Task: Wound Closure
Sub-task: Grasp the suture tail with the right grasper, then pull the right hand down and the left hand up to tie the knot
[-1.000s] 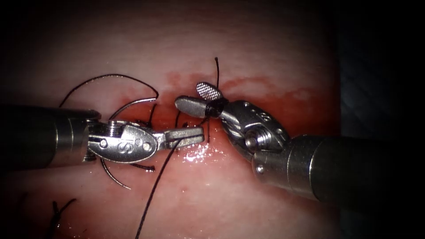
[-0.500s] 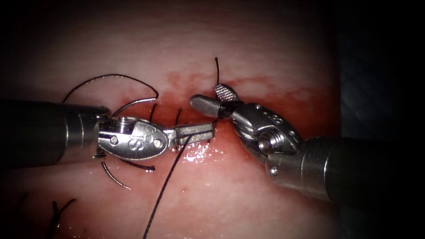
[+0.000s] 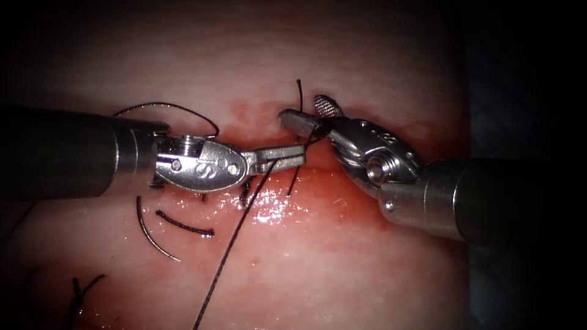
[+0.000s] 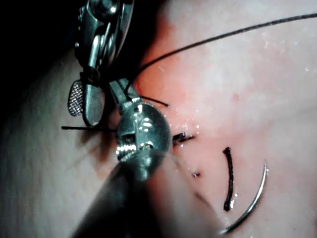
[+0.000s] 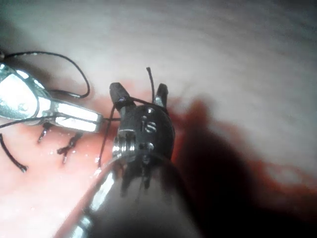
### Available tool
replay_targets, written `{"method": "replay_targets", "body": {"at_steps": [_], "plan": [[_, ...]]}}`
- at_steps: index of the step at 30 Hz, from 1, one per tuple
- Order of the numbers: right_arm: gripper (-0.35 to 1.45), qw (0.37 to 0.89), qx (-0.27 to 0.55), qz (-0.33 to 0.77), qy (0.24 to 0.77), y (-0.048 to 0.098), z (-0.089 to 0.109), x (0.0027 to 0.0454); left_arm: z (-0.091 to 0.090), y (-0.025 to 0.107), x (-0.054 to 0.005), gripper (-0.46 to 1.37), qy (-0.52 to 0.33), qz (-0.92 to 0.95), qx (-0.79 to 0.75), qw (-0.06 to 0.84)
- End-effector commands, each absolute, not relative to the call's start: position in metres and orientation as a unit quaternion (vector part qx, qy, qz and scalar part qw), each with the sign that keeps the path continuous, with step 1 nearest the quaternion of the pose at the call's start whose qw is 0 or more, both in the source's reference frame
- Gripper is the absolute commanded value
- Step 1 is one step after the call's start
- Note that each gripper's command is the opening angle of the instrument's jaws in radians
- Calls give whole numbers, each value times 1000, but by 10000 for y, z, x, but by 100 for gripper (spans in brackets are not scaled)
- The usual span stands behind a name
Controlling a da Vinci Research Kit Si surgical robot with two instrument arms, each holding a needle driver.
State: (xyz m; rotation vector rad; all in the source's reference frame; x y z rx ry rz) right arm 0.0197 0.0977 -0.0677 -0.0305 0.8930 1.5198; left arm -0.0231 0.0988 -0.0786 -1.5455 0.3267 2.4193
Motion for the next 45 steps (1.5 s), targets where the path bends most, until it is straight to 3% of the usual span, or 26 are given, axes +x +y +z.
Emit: {"method": "replay_targets", "body": {"at_steps": [1,10,16,17,18,19,29,45], "plan": [[100,637,-9,663,392,978,-676,199,-785,988,-232,-35,107,830,-533,124],[93,652,-11,653,385,988,-653,209,-781,991,-236,-35,104,829,-536,125],[77,657,-12,649,383,994,-647,213,-775,996,-238,-35,101,828,-537,126],[67,657,-12,649,383,994,-646,213,-774,997,-238,-35,101,828,-537,126],[31,657,-12,649,383,994,-645,213,-773,997,-238,-35,101,827,-538,125],[-32,659,-11,650,378,994,-645,213,-772,997,-238,-35,101,827,-539,125],[-35,708,10,599,373,994,-652,214,-769,994,-235,-35,97,826,-540,131],[-35,705,16,586,399,977,-679,223,-765,999,-228,-35,95,826,-539,134]]}}
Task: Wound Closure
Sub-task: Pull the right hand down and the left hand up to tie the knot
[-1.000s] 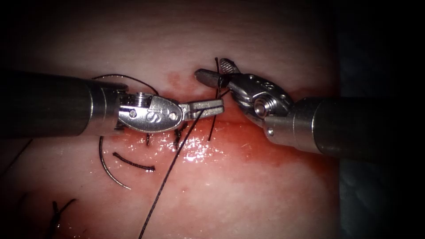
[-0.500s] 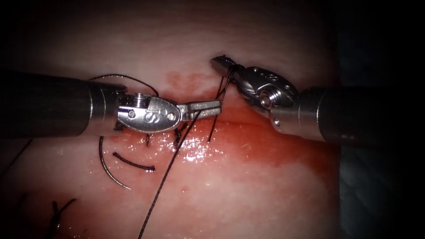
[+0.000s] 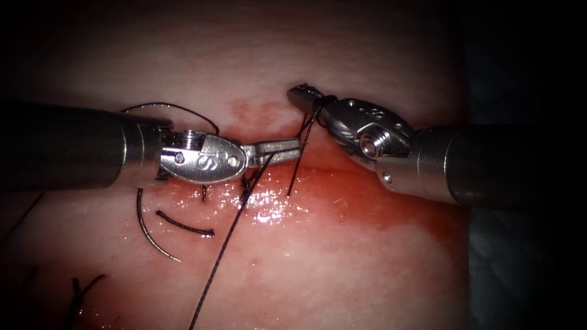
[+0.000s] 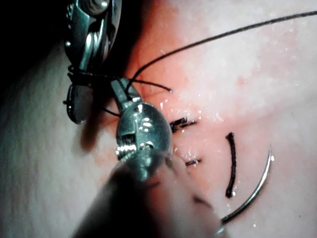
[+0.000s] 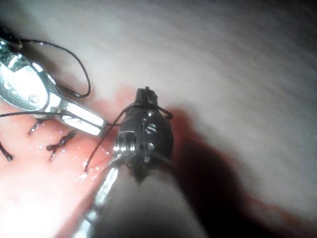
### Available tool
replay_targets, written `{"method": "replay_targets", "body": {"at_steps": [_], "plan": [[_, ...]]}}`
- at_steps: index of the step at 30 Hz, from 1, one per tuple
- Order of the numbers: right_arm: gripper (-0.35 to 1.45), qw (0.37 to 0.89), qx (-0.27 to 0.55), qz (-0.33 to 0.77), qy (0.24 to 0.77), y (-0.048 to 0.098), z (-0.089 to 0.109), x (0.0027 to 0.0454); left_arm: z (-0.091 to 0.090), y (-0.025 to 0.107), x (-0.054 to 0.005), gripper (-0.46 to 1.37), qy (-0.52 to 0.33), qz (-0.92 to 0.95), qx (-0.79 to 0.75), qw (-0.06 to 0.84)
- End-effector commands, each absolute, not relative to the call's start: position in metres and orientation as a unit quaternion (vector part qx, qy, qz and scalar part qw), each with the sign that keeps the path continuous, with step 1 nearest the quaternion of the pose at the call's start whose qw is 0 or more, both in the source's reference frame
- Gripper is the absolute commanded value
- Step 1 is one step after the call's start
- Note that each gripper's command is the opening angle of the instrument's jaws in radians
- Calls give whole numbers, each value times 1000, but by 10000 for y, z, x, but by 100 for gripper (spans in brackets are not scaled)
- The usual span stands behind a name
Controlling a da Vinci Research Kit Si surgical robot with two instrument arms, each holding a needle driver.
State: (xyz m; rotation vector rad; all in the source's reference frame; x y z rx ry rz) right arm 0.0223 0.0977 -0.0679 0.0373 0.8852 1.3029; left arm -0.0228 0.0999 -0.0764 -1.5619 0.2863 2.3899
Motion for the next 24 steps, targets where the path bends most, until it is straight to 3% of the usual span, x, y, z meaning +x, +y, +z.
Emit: {"method": "replay_targets", "body": {"at_steps": [1,24], "plan": [[-35,705,17,586,400,975,-681,224,-766,999,-227,-35,95,826,-539,134],[-35,712,13,579,396,917,-732,221,-766,1019,-207,-35,95,831,-527,153]]}}
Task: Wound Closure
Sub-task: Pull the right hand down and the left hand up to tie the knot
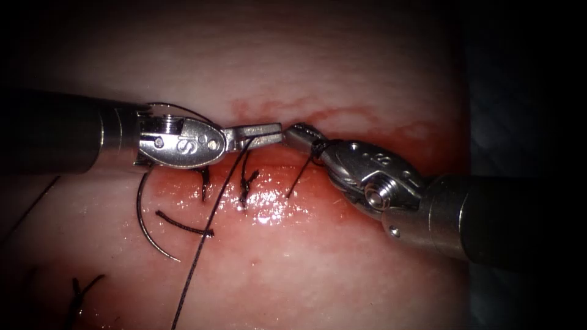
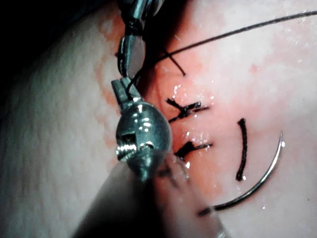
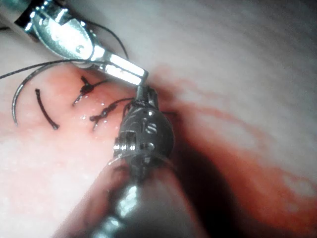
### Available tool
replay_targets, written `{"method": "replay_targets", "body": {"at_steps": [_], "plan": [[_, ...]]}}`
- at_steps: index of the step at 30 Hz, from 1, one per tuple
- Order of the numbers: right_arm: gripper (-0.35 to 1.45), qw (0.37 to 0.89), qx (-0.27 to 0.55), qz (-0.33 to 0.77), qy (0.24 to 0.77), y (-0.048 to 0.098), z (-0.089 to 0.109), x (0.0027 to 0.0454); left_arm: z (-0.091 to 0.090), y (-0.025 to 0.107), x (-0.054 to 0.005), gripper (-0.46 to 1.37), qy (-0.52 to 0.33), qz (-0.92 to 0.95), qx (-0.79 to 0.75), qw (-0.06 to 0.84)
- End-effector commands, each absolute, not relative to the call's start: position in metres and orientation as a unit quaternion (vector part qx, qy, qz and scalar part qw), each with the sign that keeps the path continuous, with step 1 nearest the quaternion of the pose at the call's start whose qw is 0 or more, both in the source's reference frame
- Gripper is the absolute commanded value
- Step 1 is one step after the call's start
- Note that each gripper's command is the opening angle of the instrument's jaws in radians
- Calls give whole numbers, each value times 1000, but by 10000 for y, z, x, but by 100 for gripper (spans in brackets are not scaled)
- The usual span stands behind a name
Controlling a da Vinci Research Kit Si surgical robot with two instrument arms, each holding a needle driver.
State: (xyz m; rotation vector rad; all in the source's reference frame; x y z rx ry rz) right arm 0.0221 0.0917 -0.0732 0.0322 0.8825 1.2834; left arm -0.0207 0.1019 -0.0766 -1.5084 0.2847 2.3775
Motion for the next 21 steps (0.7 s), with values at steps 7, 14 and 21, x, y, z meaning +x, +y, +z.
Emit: {"method": "replay_targets", "body": {"at_steps": [7,14,21], "plan": [[-35,717,18,577,391,902,-752,223,-762,1036,-208,-35,90,832,-525,154],[-35,720,20,576,387,899,-755,223,-756,1059,-210,-35,86,833,-523,159],[-35,729,24,571,377,887,-769,229,-732,1090,-211,-35,85,834,-522,157]]}}
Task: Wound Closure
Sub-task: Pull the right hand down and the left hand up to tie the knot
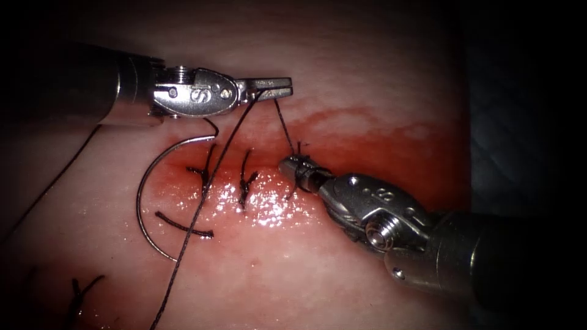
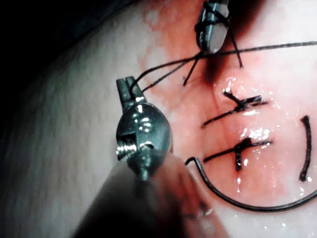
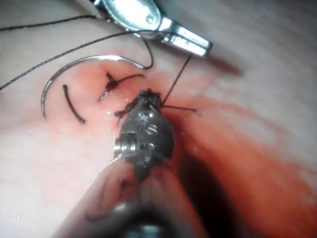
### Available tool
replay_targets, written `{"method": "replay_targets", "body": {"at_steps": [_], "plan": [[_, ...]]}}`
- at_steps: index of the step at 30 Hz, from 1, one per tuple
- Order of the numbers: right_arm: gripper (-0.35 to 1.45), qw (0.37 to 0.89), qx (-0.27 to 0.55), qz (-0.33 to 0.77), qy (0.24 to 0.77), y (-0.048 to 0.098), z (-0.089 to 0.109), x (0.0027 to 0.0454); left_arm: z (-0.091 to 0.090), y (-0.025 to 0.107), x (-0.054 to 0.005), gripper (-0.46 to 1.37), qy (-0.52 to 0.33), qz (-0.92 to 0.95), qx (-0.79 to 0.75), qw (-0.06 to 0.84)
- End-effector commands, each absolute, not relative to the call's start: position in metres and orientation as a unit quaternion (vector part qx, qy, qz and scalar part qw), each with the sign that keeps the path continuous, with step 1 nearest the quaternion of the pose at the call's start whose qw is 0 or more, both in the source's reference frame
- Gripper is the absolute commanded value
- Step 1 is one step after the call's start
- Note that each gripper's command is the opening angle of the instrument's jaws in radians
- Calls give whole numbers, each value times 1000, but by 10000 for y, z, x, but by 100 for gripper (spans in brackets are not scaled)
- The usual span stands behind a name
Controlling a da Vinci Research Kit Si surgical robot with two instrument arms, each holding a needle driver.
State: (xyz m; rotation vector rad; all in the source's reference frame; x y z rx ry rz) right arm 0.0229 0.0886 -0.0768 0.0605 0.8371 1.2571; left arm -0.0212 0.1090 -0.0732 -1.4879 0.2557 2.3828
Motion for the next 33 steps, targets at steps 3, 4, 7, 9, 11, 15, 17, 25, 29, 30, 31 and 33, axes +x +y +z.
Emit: {"method": "replay_targets", "body": {"at_steps": [3,4,7,9,11,15,17,25,29,30,31,33], "plan": [[-35,735,24,566,373,883,-772,229,-725,1098,-209,-35,84,834,-522,157],[-35,739,24,563,370,881,-774,229,-722,1101,-208,-35,83,834,-523,156],[-35,745,28,557,366,875,-779,230,-716,1113,-201,-35,82,835,-521,157],[-35,749,30,553,363,873,-780,230,-713,1120,-197,-35,81,836,-520,158],[-35,751,31,552,361,871,-782,230,-711,1127,-194,-35,81,835,-520,158],[-35,756,34,547,359,866,-783,231,-703,1142,-187,-35,82,836,-519,157],[-35,757,35,545,359,864,-783,233,-697,1150,-186,-35,82,837,-518,158],[-35,760,38,541,358,856,-783,237,-676,1165,-187,-35,82,835,-519,163],[-35,761,41,539,359,853,-788,238,-671,1171,-188,-35,81,835,-519,165],[-35,762,45,537,359,852,-789,239,-670,1173,-188,-35,81,835,-519,165],[-35,762,48,536,360,851,-790,239,-668,1174,-189,-35,81,835,-519,165],[-35,764,57,530,363,850,-793,240,-666,1177,-189,-35,80,836,-518,165]]}}
